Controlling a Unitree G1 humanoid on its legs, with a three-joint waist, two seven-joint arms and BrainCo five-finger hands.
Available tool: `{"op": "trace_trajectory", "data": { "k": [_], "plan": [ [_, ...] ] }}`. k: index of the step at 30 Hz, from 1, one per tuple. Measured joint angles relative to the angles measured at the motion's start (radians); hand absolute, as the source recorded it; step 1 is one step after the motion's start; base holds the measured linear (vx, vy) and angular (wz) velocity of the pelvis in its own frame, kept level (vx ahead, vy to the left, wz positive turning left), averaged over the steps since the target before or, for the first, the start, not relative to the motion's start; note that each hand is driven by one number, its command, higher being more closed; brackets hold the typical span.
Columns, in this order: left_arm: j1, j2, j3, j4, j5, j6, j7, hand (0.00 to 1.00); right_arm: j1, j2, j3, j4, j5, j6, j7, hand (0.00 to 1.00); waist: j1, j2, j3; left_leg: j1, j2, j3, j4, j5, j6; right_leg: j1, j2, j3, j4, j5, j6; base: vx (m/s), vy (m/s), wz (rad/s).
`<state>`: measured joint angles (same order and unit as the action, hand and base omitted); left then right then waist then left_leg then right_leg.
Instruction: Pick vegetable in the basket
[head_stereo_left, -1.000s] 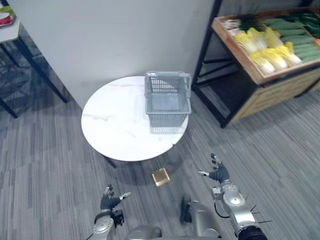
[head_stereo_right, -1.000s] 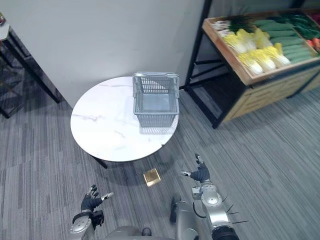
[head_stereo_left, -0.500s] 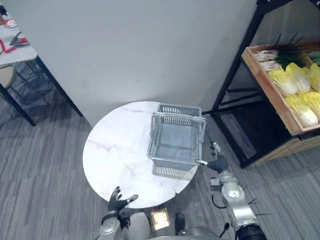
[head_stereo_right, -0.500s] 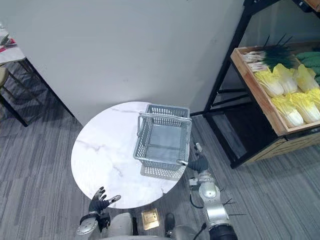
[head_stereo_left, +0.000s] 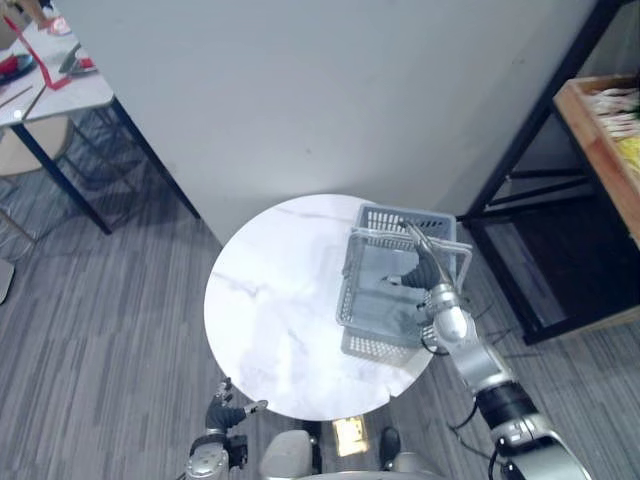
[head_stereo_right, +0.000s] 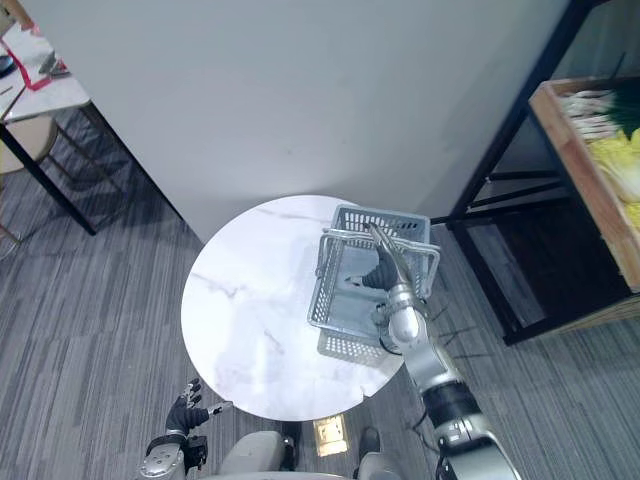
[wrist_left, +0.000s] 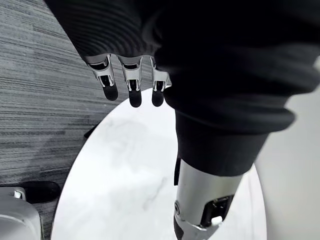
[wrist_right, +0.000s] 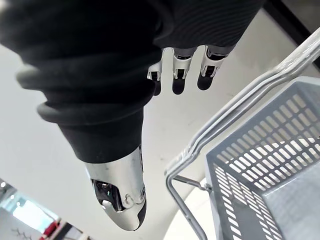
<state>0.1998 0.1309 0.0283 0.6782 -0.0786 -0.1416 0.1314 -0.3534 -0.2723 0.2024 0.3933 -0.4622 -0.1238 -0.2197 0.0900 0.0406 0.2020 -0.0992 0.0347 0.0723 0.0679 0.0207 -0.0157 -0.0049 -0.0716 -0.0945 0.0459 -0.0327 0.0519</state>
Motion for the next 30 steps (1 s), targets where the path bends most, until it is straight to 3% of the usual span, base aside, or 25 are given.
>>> {"op": "trace_trajectory", "data": {
  "k": [7,12,18,27,28,30],
  "plan": [
    [-0.013,0.003,-0.023,0.000,-0.003,-0.018,0.001,0.00,-0.236,-0.024,0.051,0.231,-0.024,0.020,-0.015,0.00,0.034,-0.008,0.042,-0.040,-0.025,-0.018,-0.056,0.042,0.015,-0.050,-0.012,-0.014,-0.013,0.014,0.013,0.01,0.029,0.10],
    [-0.033,0.003,-0.024,-0.005,-0.048,-0.039,0.007,0.00,-0.474,-0.136,0.074,0.471,-0.061,0.045,-0.031,0.00,0.043,0.009,0.107,-0.093,-0.038,-0.051,-0.096,0.091,0.023,-0.104,-0.018,-0.046,-0.013,0.028,0.014,-0.05,0.024,0.21],
    [-0.039,0.002,-0.025,-0.005,-0.069,-0.042,0.024,0.00,-0.512,-0.150,0.036,0.536,-0.102,0.096,-0.074,0.00,0.054,0.014,0.123,-0.072,-0.051,-0.071,-0.152,0.125,0.025,-0.103,-0.020,-0.055,-0.013,0.028,0.013,-0.02,0.016,0.08],
    [-0.053,-0.009,-0.035,-0.005,-0.069,-0.041,0.024,0.00,-0.521,-0.148,-0.061,0.561,-0.103,0.131,-0.109,0.00,0.050,0.021,0.138,-0.061,-0.051,-0.066,-0.162,0.130,0.024,-0.098,-0.021,-0.053,-0.011,0.027,0.011,-0.02,0.005,0.01],
    [-0.053,-0.010,-0.046,-0.005,-0.069,-0.041,0.023,0.00,-0.509,-0.148,-0.087,0.563,-0.103,0.135,-0.108,1.00,0.050,0.020,0.139,-0.048,-0.051,-0.064,-0.163,0.130,0.024,-0.087,-0.022,-0.047,-0.013,0.027,0.012,0.01,-0.004,-0.10],
    [-0.052,-0.009,-0.058,-0.005,-0.068,-0.041,0.023,0.00,-0.495,-0.149,-0.093,0.563,-0.104,0.144,-0.108,1.00,0.046,0.019,0.139,-0.035,-0.052,-0.057,-0.165,0.130,0.024,-0.077,-0.024,-0.041,-0.014,0.026,0.011,0.01,-0.001,-0.10]
  ]
}}
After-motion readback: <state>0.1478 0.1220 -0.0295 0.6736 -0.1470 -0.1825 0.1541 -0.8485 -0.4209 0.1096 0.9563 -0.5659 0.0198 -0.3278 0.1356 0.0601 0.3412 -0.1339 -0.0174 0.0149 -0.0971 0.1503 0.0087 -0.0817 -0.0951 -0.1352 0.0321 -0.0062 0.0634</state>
